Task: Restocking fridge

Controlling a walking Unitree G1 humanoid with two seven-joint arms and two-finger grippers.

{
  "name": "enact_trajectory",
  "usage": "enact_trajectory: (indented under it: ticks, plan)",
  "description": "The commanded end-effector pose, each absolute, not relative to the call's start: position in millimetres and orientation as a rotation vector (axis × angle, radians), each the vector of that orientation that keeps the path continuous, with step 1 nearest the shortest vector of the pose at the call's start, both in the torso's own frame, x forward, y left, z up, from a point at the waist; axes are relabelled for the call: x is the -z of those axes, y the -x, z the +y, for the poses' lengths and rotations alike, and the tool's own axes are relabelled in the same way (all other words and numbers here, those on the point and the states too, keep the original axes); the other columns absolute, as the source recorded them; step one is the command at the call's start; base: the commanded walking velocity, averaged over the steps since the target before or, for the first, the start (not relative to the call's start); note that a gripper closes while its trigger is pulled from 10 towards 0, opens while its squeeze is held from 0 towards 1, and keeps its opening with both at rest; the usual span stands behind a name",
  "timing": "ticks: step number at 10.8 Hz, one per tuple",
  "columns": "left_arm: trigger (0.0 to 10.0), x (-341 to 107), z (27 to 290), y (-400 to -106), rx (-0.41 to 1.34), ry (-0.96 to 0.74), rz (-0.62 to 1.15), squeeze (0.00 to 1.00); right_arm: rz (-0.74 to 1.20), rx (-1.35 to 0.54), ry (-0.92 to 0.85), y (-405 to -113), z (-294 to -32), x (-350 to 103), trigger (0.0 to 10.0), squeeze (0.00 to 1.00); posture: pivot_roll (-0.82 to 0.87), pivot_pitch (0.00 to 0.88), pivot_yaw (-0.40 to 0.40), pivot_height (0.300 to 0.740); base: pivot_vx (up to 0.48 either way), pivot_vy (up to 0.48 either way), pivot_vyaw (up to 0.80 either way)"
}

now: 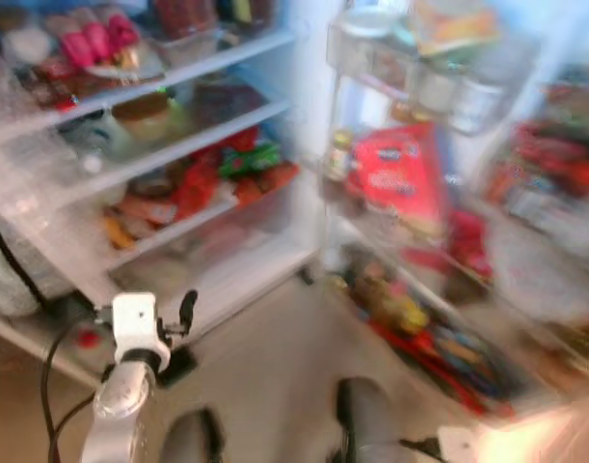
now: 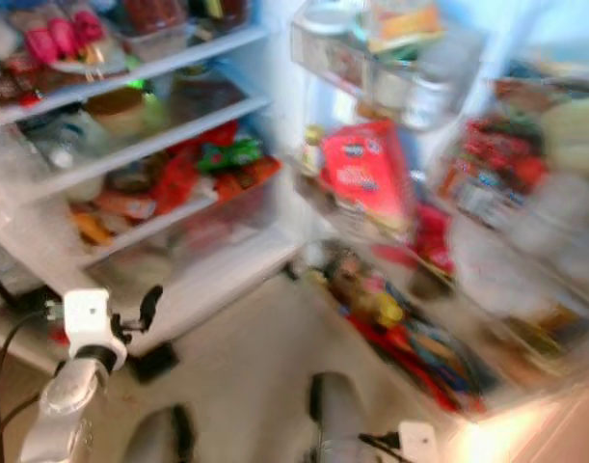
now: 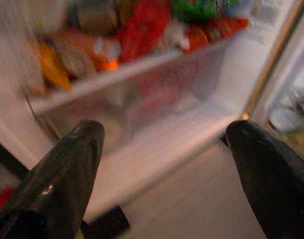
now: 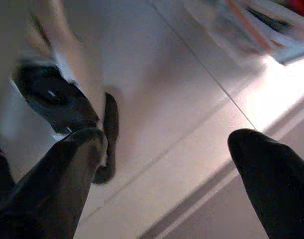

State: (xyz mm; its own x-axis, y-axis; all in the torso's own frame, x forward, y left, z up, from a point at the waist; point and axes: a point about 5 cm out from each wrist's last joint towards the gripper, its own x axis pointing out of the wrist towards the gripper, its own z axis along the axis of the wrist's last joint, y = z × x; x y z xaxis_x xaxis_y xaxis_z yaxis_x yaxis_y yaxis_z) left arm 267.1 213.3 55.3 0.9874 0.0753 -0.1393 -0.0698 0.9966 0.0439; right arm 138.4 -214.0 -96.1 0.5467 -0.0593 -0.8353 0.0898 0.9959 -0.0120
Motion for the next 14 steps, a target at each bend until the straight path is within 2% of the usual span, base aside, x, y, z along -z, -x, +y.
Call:
enact_trajectory:
  ticks: [1,4,5,10,13,14]
  plan:
    - [10.0,-44,219,-265,-0.09,-0.063,0.192,0.0,1.006,0.09,-0.045,-133,-213,98,10.0,0.0,-0.2,0.116,-0.001,0.583,0.0,0.0,0.0]
    - [10.0,5,222,-252,-0.122,-0.043,0.438,0.0,0.999,0.091,-0.054,-134,-212,98,10.0,0.0,-0.22,0.116,0.004,0.583,0.0,0.0,0.0]
    - [10.0,18,220,-247,-0.123,-0.035,0.499,0.0,0.995,0.095,-0.063,-133,-212,98,10.0,0.0,-0.21,0.115,0.004,0.603,0.0,0.0,0.0]
    - [10.0,42,217,-234,-0.093,-0.064,0.636,0.0,1.005,0.087,-0.075,-132,-209,99,10.0,0.0,-0.22,0.093,0.014,0.678,0.0,0.0,0.0]
    - [10.0,51,211,-226,-0.065,-0.084,0.697,0.0,1.008,0.083,-0.08,-130,-208,100,10.0,0.0,-0.23,0.073,0.024,0.738,0.0,0.0,0.0]
    - [10.0,53,211,-223,-0.069,-0.101,0.707,0.0,1.009,0.082,-0.081,-130,-207,100,10.0,0.0,-0.23,0.07,0.023,0.74,0.0,0.0,0.0]
